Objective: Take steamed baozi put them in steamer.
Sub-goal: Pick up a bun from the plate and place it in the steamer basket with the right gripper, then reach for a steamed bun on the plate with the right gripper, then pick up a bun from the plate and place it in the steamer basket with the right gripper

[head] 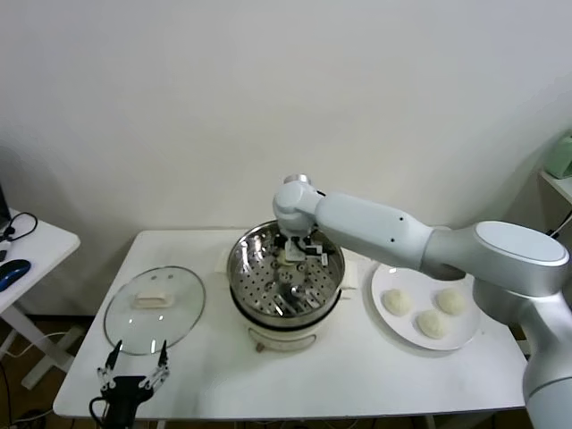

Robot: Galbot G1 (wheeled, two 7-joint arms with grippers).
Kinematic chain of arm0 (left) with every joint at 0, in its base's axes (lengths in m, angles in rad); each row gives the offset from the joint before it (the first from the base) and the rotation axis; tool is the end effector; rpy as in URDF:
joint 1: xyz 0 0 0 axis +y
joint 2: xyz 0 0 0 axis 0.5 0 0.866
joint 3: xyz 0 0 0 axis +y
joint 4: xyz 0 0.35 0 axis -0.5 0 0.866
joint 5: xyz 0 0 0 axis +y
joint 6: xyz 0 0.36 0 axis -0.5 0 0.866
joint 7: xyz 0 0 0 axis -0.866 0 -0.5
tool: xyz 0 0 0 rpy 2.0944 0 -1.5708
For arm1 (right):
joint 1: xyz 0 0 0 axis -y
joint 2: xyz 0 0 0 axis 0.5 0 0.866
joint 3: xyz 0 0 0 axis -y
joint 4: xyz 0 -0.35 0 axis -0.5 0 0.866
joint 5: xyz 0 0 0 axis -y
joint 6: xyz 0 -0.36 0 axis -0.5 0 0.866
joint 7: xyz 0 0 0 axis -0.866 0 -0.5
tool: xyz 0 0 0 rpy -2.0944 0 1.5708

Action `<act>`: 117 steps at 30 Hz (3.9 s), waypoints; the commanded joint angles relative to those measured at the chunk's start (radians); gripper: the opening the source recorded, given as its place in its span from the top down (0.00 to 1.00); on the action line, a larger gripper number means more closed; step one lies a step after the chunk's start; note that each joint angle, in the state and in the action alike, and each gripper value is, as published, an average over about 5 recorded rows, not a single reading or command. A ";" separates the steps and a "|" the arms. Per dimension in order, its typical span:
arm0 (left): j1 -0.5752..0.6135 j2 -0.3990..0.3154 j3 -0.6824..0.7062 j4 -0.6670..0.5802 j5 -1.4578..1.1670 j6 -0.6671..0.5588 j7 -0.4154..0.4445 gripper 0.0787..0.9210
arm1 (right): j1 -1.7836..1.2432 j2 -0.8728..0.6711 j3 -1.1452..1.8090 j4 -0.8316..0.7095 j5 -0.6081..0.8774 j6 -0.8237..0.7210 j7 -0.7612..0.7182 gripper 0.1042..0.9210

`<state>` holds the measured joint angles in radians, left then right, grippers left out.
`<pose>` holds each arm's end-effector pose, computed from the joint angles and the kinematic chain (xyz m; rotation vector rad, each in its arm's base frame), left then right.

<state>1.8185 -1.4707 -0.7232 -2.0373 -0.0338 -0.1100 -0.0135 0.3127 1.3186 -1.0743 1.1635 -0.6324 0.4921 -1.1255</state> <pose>0.0999 0.0822 -0.3493 0.1688 -2.9454 -0.2532 0.5452 0.1971 -0.1259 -1.8123 0.1086 -2.5470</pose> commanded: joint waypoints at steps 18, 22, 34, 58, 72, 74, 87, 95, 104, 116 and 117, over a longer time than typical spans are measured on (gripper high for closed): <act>-0.002 0.003 -0.006 -0.013 -0.018 -0.011 0.019 0.12 | 0.418 -0.398 -0.172 0.283 0.740 -0.384 -0.050 0.12; -0.008 0.005 -0.005 -0.032 -0.048 -0.006 0.039 0.12 | 0.501 -0.542 -0.282 0.254 1.002 -0.535 -0.040 0.12; -0.031 0.015 0.017 -0.064 -0.099 0.015 0.054 0.12 | 0.147 -0.877 -0.083 0.234 0.961 -0.627 0.071 0.12; 0.002 0.003 0.008 -0.060 -0.078 0.021 0.028 0.12 | -0.318 -0.604 0.197 -0.091 0.674 -0.575 0.043 0.12; 0.001 -0.007 0.012 -0.046 -0.062 0.020 0.026 0.12 | -0.318 -0.490 0.199 -0.198 0.672 -0.547 0.062 0.12; 0.001 -0.007 0.012 -0.047 -0.066 0.022 0.025 0.12 | -0.318 -0.488 0.196 -0.201 0.670 -0.545 0.060 0.12; -0.007 -0.009 0.013 -0.042 -0.067 0.029 0.019 0.12 | -0.323 -0.482 0.200 -0.213 0.658 -0.543 0.045 0.12; -0.007 -0.011 0.014 -0.046 -0.063 0.031 0.018 0.12 | -0.315 -0.484 0.202 -0.218 0.663 -0.544 0.041 0.19; -0.005 -0.011 0.013 -0.046 -0.063 0.031 0.015 0.12 | -0.297 -0.493 0.193 -0.209 0.696 -0.550 0.042 0.27; -0.003 -0.011 0.026 -0.057 -0.051 0.032 0.014 0.12 | 0.164 -0.548 -0.158 -0.164 1.185 -0.648 0.045 0.28; -0.004 -0.012 0.028 -0.059 -0.049 0.033 0.014 0.12 | 0.223 -0.542 -0.209 -0.170 1.238 -0.652 0.042 0.28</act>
<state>1.8151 -1.4817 -0.6983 -2.0952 -0.0867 -0.0785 0.0004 0.1920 0.7902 -1.0140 0.9856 0.2545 -0.1125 -1.0813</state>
